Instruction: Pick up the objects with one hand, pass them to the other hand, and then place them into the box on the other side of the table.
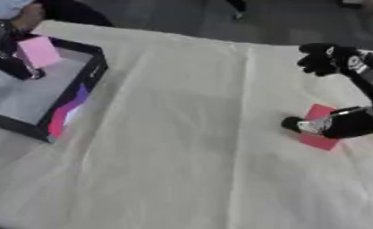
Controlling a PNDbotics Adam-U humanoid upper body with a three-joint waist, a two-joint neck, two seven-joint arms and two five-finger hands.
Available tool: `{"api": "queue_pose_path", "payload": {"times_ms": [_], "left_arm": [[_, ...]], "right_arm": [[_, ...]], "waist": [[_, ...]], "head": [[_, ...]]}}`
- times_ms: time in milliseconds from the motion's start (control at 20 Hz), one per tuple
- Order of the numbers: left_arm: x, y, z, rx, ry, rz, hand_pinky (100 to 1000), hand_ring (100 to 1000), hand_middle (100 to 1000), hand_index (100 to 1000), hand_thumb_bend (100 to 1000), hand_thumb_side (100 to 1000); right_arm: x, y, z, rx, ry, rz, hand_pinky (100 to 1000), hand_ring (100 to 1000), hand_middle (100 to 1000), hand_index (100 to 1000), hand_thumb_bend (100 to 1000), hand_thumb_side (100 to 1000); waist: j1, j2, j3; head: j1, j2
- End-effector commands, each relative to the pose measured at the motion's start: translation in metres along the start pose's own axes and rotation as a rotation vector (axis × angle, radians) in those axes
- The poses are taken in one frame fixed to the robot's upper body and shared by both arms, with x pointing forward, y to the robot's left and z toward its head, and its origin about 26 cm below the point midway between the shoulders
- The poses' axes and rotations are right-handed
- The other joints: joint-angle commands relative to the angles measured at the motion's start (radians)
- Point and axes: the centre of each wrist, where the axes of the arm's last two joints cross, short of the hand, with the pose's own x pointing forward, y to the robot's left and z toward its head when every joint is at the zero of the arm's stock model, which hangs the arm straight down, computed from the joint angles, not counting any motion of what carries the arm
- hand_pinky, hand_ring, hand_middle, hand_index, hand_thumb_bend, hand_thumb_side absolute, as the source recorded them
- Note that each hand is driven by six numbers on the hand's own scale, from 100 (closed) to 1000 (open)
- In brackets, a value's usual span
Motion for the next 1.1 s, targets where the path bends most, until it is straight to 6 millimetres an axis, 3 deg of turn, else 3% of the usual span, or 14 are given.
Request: {"api": "queue_pose_path", "payload": {"times_ms": [50, 200, 450, 550, 600, 750, 900, 1100], "left_arm": [[-0.006, 0.014, -0.006, -0.029, 0.061, -0.017, 957, 844, 777, 903, 823, 430], [-0.003, 0.016, -0.007, -0.037, 0.076, -0.033, 958, 847, 770, 877, 860, 450], [0.002, 0.029, -0.004, -0.007, 0.055, -0.007, 942, 828, 760, 865, 792, 399], [0.004, 0.035, -0.002, 0.013, 0.047, 0.015, 917, 807, 746, 851, 695, 309], [0.006, 0.041, 0.001, 0.040, 0.042, 0.031, 897, 799, 745, 838, 611, 218], [0.015, 0.058, 0.013, 0.121, -0.007, 0.104, 860, 787, 765, 797, 442, 103], [0.016, 0.071, 0.026, 0.183, -0.038, 0.156, 859, 781, 752, 784, 405, 100], [0.007, 0.073, 0.034, 0.178, -0.019, 0.182, 862, 783, 745, 775, 404, 121]], "right_arm": [[0.005, -0.010, 0.001, -0.007, -0.018, 0.049, 803, 778, 746, 905, 639, 136], [0.004, -0.011, 0.002, 0.005, -0.008, 0.069, 811, 783, 751, 909, 654, 163], [0.002, -0.011, 0.003, 0.028, 0.024, 0.106, 819, 787, 755, 911, 649, 178], [0.002, -0.012, 0.004, 0.032, 0.026, 0.109, 817, 786, 754, 911, 651, 176], [0.001, -0.014, 0.004, 0.030, 0.028, 0.109, 817, 787, 755, 911, 652, 179], [0.000, -0.025, 0.005, 0.022, 0.040, 0.129, 830, 800, 772, 917, 639, 216], [-0.002, -0.037, 0.007, 0.084, 0.088, 0.179, 865, 830, 798, 928, 615, 277], [-0.002, -0.049, 0.008, 0.204, 0.130, 0.270, 899, 860, 820, 922, 597, 315]], "waist": [[-0.010, 0.000, 0.000], [-0.011, -0.003, 0.001], [-0.012, -0.014, -0.002], [-0.010, -0.019, -0.004], [-0.010, -0.022, -0.005], [-0.009, -0.030, -0.008], [-0.014, -0.042, -0.022], [-0.018, -0.056, -0.050]], "head": [[-0.011, -0.004], [-0.024, 0.001], [-0.065, 0.018], [-0.080, 0.023], [-0.108, 0.031], [-0.203, 0.056], [-0.258, 0.078], [-0.280, 0.095]]}}
